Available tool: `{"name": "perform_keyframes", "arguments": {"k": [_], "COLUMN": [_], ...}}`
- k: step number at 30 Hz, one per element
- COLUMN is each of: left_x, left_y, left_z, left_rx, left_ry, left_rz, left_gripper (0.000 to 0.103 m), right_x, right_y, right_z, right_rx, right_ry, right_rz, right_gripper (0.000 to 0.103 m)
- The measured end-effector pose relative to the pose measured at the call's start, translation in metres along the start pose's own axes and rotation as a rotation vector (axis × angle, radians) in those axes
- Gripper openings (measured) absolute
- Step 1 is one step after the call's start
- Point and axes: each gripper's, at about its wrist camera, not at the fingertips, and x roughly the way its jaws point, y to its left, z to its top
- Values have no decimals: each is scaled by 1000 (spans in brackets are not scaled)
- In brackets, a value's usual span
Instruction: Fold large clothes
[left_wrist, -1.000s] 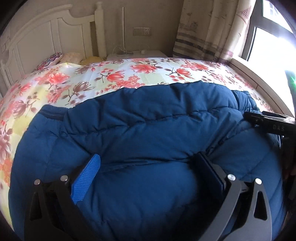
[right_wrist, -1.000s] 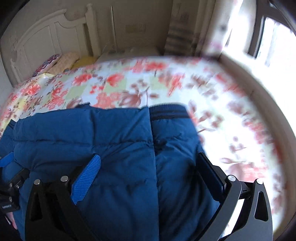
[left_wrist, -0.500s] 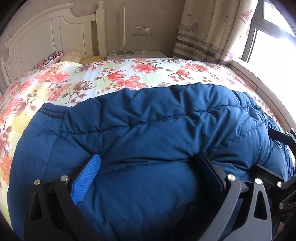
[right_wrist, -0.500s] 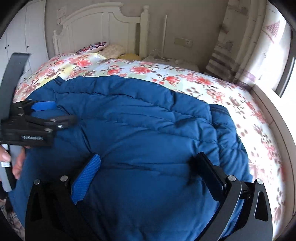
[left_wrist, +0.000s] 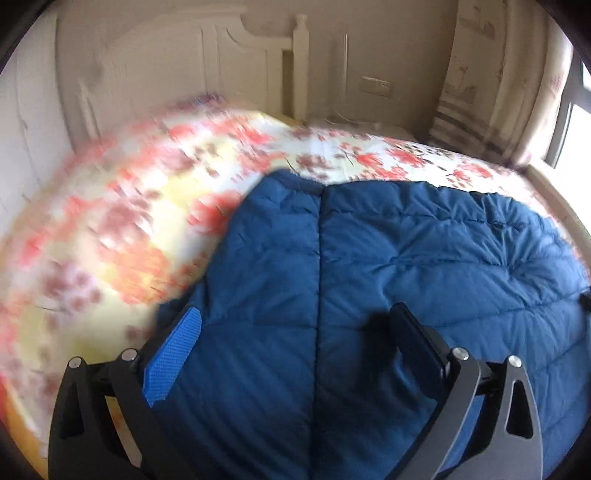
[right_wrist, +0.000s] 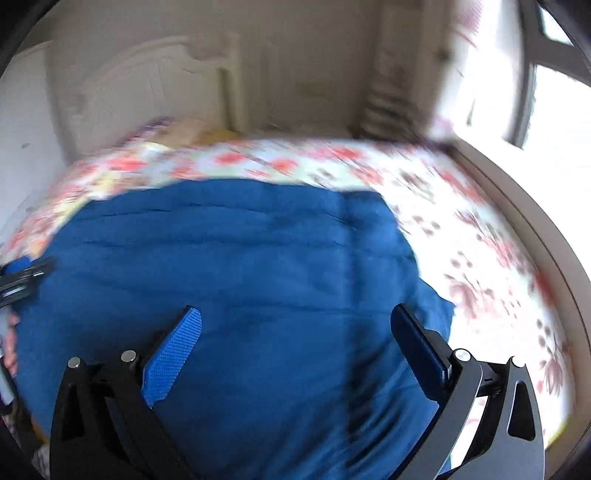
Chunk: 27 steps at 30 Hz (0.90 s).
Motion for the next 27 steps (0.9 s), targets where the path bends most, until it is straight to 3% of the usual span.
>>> {"name": "perform_keyframes", "arguments": {"k": [4,6,8,10,14,17,20,24,27], "left_x": [-48,-53,-35,-27,-21,-20,-19,-22,-22], "left_y": [-36,-61,-83,-81,-76,-73,-74,-76,-77], "left_z": [-14,-25,-43,-56,-50,-52,-53,-55,-55], "left_rx": [77,166,251,239,233,228,230,223,223], "left_ry": [-90,-90,-25,-102,-54,-61,-59,-61,-62], "left_rz": [-124,-134,-125,-127,-164,-174,-172,-174,-172], "left_gripper": [101,101,101,101,101,101,101,101,101], "right_x": [-21,-4,0,0,-12,-36,-64,-94,-93], "right_y": [49,73,71,66,49,12,-51,-136,-159], "right_z": [-18,-39,-50,-50,-52,-63,-78,-126,-165], "right_rx": [-194,-281,-280,-277,-282,-175,21,364,523], "right_ry": [-38,22,-47,-39,-41,-94,-145,-207,-199], "right_rz": [67,82,85,110,89,24,-60,92,244], "right_gripper": [98,99,99,99,98,98,98,98,97]}}
